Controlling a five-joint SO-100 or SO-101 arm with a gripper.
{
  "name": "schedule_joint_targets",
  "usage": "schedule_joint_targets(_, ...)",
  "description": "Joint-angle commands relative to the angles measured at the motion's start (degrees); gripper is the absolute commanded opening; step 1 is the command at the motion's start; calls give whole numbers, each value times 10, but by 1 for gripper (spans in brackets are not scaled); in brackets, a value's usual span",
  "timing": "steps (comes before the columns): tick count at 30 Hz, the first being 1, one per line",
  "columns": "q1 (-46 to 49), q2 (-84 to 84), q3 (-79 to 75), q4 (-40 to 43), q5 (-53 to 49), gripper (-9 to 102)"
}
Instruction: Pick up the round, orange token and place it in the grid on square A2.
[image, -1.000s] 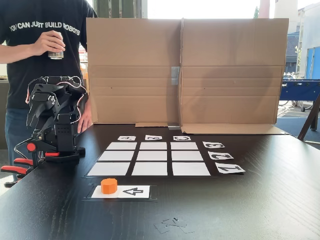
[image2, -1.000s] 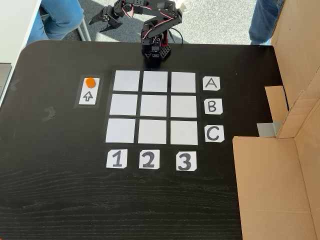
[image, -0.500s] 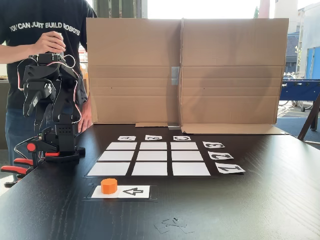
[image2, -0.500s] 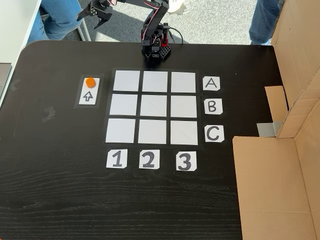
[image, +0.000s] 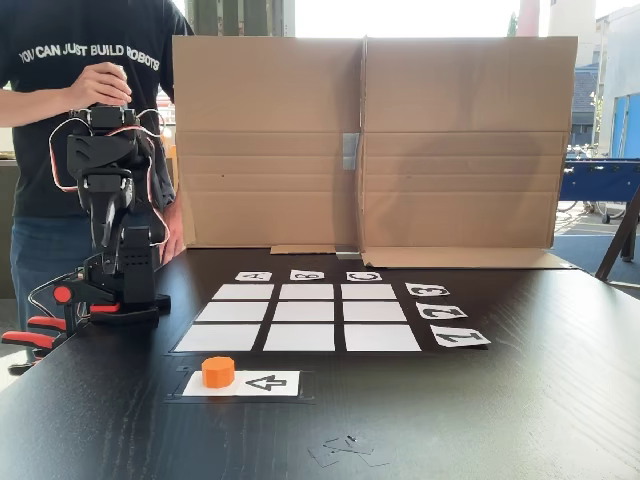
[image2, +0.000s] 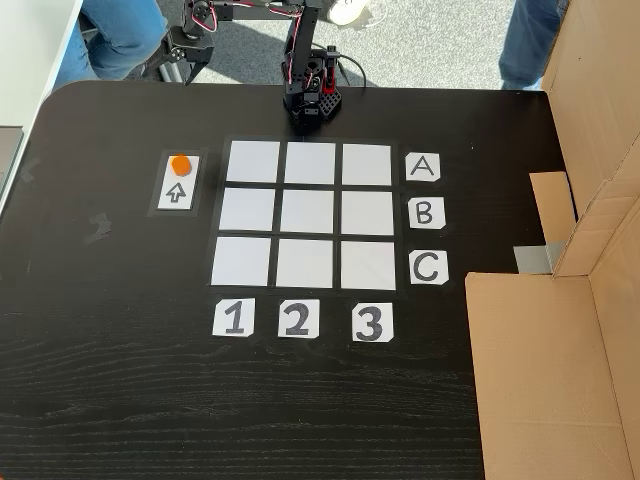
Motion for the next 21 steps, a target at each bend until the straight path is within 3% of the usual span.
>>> schedule_joint_targets(1, -16, -33, -54, 8, 1, 40)
schedule_joint_targets(21, -151, -142, -141, 33, 14, 40)
